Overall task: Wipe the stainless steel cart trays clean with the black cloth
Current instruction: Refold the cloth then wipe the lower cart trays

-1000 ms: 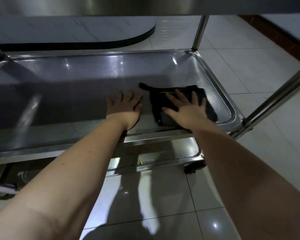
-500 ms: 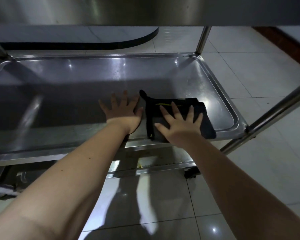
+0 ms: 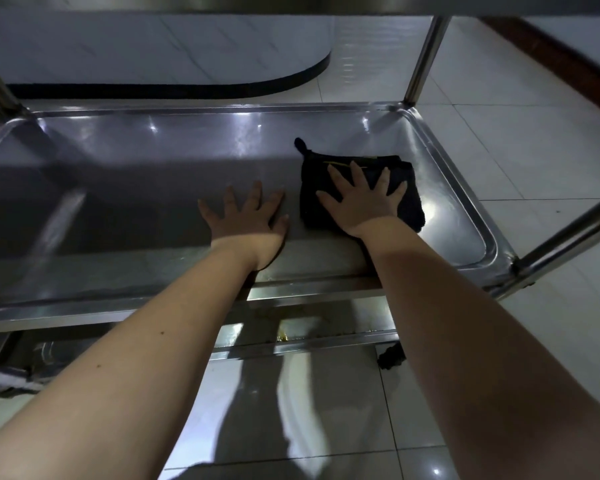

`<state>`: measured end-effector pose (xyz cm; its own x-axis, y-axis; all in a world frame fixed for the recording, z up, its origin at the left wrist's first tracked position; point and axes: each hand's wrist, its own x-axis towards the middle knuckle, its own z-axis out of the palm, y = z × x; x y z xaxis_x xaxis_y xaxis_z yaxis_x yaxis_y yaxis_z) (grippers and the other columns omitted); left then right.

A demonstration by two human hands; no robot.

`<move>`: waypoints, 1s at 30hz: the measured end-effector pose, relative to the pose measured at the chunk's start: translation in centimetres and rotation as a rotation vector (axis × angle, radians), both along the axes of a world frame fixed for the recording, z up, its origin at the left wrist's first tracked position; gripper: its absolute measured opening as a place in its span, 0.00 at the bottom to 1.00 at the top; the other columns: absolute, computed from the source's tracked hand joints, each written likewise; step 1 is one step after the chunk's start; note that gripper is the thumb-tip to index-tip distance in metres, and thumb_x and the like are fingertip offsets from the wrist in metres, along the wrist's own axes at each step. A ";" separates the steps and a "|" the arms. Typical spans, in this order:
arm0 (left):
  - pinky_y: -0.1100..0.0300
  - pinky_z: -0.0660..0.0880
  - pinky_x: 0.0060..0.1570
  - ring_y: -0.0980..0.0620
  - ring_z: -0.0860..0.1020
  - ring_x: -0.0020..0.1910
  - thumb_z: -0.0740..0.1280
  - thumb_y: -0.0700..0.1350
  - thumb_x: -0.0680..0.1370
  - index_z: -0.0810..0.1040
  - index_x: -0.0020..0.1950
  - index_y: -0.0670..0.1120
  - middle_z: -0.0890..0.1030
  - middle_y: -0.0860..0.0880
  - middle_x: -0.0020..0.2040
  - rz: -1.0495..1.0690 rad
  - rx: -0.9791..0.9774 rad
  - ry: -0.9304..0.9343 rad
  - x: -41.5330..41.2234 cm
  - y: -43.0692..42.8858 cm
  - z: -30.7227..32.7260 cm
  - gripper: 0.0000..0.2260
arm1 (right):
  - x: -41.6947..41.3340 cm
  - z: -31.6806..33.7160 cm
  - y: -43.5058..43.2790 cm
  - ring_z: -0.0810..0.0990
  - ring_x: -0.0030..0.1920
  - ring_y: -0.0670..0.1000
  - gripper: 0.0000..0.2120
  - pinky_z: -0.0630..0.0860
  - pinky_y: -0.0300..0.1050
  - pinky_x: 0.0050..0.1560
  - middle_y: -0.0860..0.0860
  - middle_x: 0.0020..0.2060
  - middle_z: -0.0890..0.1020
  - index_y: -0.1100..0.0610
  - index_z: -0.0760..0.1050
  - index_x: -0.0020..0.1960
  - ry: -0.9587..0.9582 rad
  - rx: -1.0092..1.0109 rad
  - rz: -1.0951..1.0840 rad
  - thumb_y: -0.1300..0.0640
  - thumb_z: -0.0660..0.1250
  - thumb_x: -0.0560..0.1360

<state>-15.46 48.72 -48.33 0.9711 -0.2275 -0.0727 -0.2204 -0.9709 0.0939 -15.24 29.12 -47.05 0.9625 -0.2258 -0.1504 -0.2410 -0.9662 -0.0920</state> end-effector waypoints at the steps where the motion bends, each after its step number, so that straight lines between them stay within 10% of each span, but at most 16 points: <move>1: 0.26 0.38 0.68 0.38 0.41 0.79 0.43 0.64 0.81 0.45 0.78 0.66 0.43 0.56 0.81 -0.001 0.002 0.006 -0.1 0.0 0.1 0.25 | -0.9 0.1 0.1 0.37 0.76 0.67 0.32 0.37 0.74 0.70 0.44 0.80 0.42 0.34 0.40 0.77 0.015 0.003 0.015 0.28 0.43 0.77; 30: 0.26 0.38 0.68 0.37 0.41 0.79 0.44 0.65 0.81 0.45 0.78 0.67 0.44 0.56 0.81 -0.012 0.010 0.022 0.2 -0.5 0.3 0.25 | -4.3 0.3 -8.6 0.37 0.77 0.65 0.32 0.36 0.70 0.72 0.40 0.79 0.40 0.31 0.39 0.76 0.081 -0.047 -0.054 0.26 0.43 0.75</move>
<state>-15.23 48.24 -48.03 0.9663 -0.2384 -0.0967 -0.2302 -0.9690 0.0893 -19.56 20.48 -46.76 0.9339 -0.2851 -0.2157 -0.2972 -0.9545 -0.0254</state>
